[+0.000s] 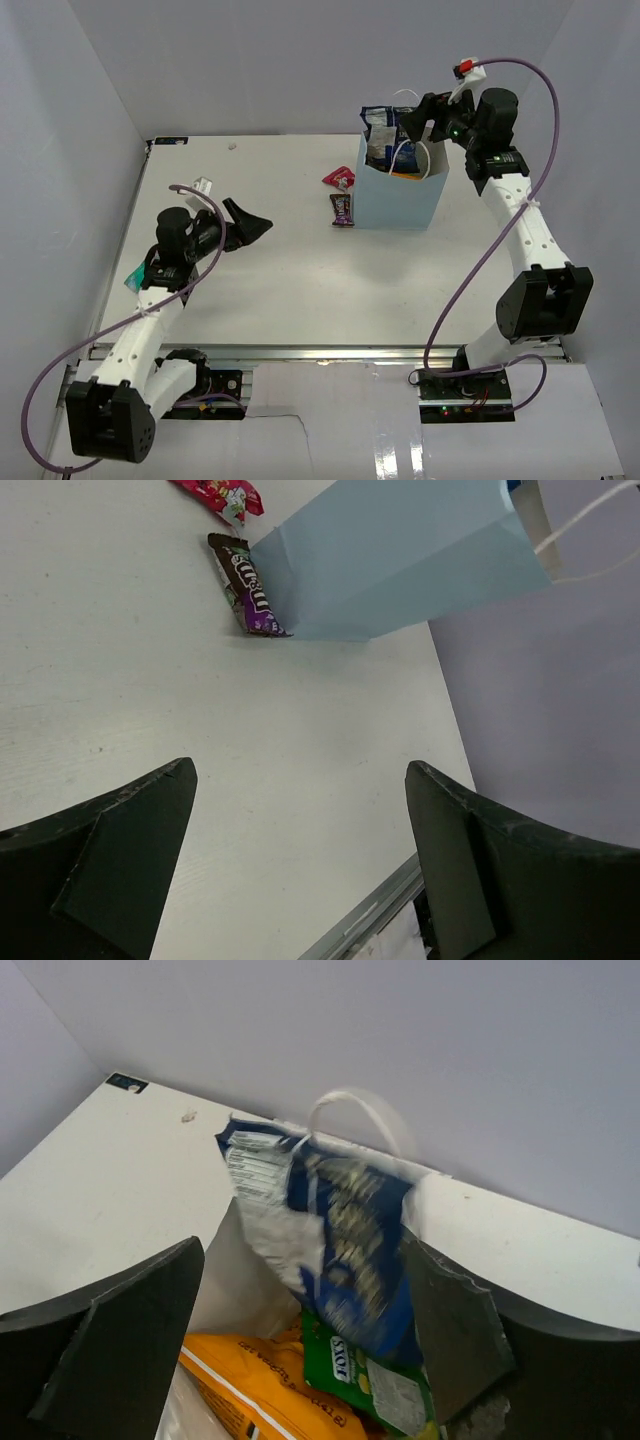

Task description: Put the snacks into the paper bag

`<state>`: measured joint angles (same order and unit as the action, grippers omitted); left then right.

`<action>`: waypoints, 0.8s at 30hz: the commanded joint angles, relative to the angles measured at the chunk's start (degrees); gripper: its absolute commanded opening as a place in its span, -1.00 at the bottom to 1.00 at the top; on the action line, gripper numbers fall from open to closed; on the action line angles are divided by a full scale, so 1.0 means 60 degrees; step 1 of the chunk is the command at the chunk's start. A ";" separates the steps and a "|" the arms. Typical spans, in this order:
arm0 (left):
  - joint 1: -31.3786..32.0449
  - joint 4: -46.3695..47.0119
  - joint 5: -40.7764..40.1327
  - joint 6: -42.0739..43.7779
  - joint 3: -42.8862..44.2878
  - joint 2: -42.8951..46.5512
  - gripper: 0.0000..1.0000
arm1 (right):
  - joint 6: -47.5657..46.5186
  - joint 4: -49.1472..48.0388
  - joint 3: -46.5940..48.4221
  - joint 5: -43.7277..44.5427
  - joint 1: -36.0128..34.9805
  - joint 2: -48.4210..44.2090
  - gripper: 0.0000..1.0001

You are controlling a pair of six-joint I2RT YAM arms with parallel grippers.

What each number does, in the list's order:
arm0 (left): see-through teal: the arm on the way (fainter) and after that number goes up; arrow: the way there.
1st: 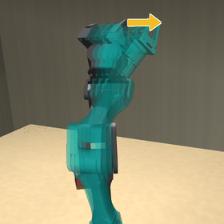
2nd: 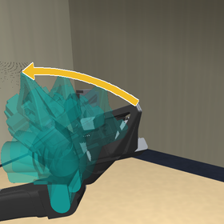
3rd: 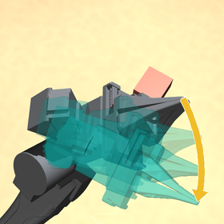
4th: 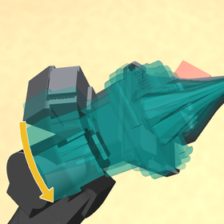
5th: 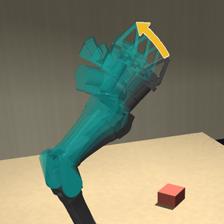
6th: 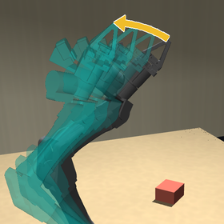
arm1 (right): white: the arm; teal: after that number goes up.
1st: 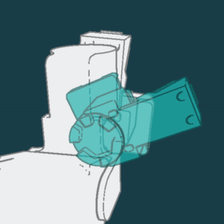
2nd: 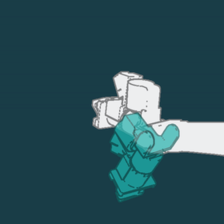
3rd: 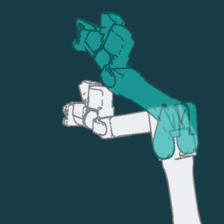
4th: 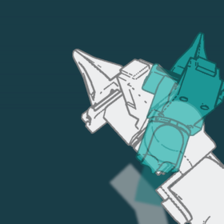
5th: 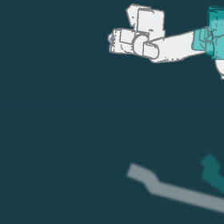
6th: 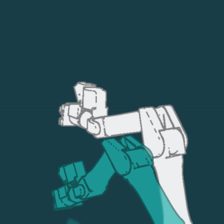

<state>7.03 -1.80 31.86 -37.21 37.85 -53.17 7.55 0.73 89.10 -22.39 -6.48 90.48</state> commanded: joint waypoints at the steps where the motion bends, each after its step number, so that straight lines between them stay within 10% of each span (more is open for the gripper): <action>1: 0.0088 0.1031 -0.0314 -0.1135 0.0195 -0.1297 0.93 | -0.0101 -0.0913 -0.0025 0.0042 0.0477 -0.0841 0.78; 12: 0.2124 -0.0298 -0.2246 -0.1020 0.5887 -0.8024 0.83 | -0.1211 -0.0372 -0.1458 -0.4057 0.3159 -0.2159 0.89; 24: 0.3456 -0.3842 -0.3652 -0.0185 1.2322 -1.3168 0.69 | -0.2430 0.1636 -0.3101 -0.4354 0.3556 -0.2878 0.90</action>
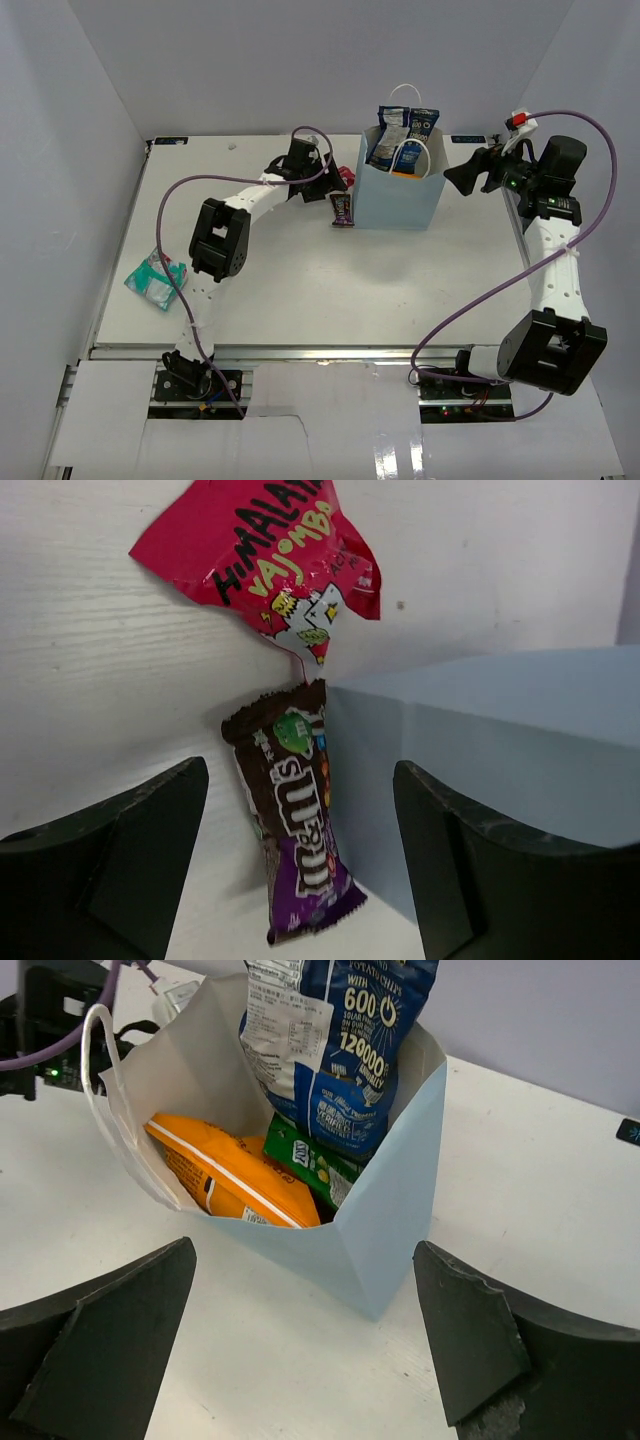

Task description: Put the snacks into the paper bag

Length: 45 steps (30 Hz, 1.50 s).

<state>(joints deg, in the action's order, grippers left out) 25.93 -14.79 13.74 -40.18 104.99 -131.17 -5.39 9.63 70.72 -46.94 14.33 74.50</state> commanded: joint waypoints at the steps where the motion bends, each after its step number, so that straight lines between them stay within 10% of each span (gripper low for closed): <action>1: 0.0350 -0.1841 -0.0794 0.0267 0.1338 -0.0488 0.69 | -0.0274 0.0182 -0.0096 -0.0277 0.0088 -0.0200 0.90; 7: 0.0673 -0.2618 -0.1147 0.0223 0.1647 -0.0974 0.54 | -0.0201 0.0241 -0.0126 -0.0336 0.0102 0.0005 0.89; 22: 0.0688 -0.2648 -0.1132 0.1056 0.0128 0.0122 -0.78 | -0.0201 0.0768 0.0605 -0.1711 0.0088 0.0166 0.86; 36: 0.0746 0.2446 0.2835 0.1967 -0.6959 0.7006 -0.91 | -0.2617 0.4840 0.0931 -0.2784 -0.3127 -0.0608 0.79; 45: 0.1405 0.4236 0.4140 0.1030 -0.7742 0.8502 -0.89 | 0.2419 0.0068 -0.2161 0.0790 -0.6004 -0.2177 0.80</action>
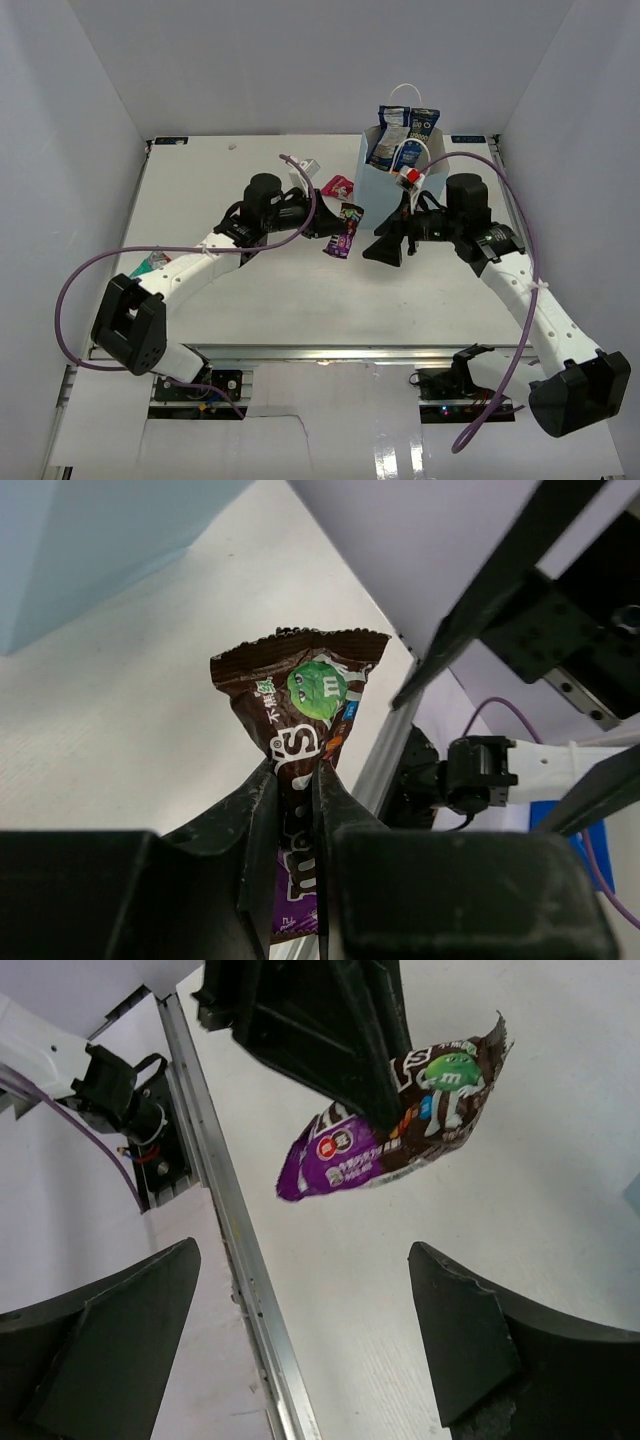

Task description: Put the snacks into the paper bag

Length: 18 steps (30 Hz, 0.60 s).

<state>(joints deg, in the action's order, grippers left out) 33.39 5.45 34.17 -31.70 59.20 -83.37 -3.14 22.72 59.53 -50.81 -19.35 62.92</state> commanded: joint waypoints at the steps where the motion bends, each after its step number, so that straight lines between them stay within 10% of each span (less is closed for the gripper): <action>1: 0.0192 0.1067 0.0735 -0.0458 -0.0154 0.0609 -0.89 | 0.2525 -0.2436 -0.0326 0.1465 -0.0508 -0.0203 0.81; 18: 0.0617 0.2196 0.1277 -0.1059 -0.1077 0.1386 -0.86 | 0.6834 -0.4254 -0.0810 0.2521 -0.0905 0.0266 0.92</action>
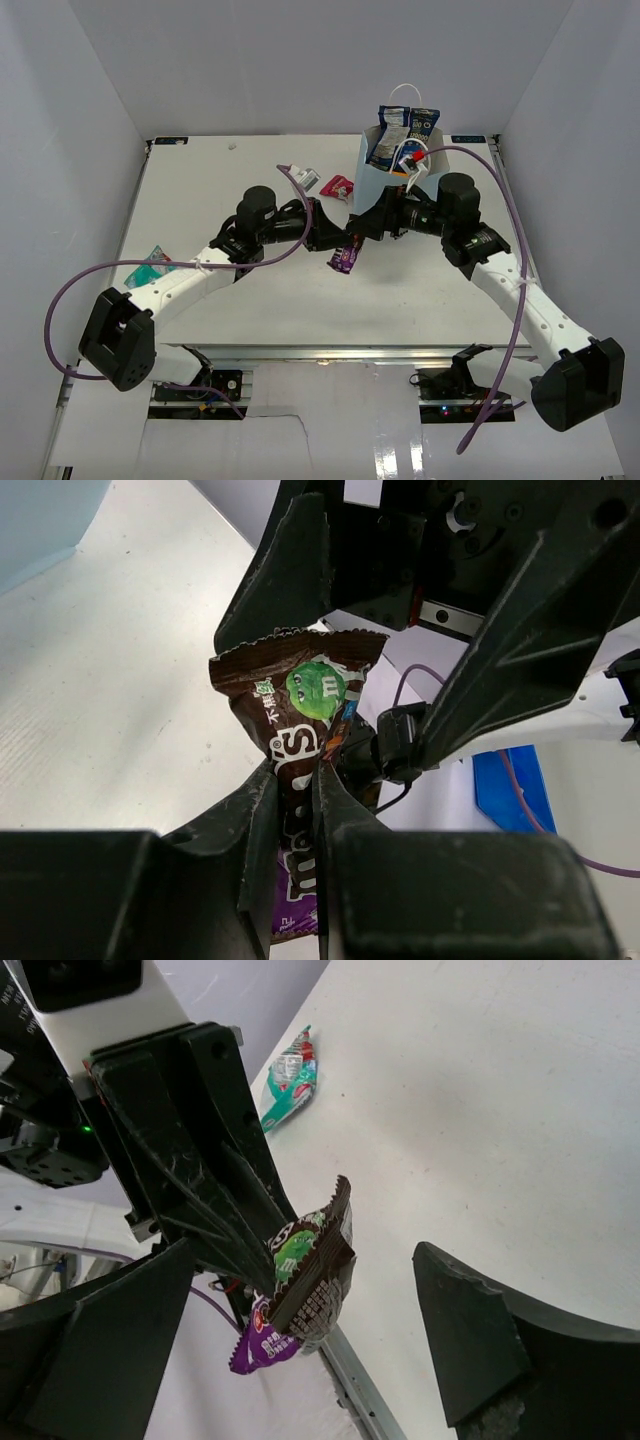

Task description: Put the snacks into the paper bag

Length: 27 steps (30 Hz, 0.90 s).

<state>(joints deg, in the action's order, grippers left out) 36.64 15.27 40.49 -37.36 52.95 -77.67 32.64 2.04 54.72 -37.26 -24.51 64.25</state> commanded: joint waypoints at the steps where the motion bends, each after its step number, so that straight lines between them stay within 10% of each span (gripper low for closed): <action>1: 0.0089 0.0575 0.0224 -0.0115 -0.0021 0.0421 -0.86 | 0.1003 -0.0896 -0.0023 0.0160 -0.0031 0.0073 0.83; 5: 0.0104 0.0634 0.0283 -0.0130 0.0067 0.0347 -0.85 | 0.1312 -0.1131 -0.0082 -0.0089 -0.0060 0.0234 0.22; 13: 0.0104 0.0781 0.0298 -0.0232 0.0155 0.0259 -0.74 | 0.1356 -0.1175 -0.0096 -0.0264 -0.0133 0.0278 -0.26; 18: 0.0104 0.0824 -0.0286 -0.0276 0.0286 0.0449 -0.14 | 0.1181 -0.1424 0.0166 -0.0543 -0.0119 0.0351 -0.79; 27: -0.0072 0.0781 0.0443 0.0250 0.1472 0.0991 0.59 | -0.0737 -0.1439 0.3386 -0.1159 0.0773 0.1127 -0.85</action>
<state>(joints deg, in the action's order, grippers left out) 36.77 18.26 39.42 -37.95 56.97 -75.20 33.76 -2.35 65.60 -42.50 -22.87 70.65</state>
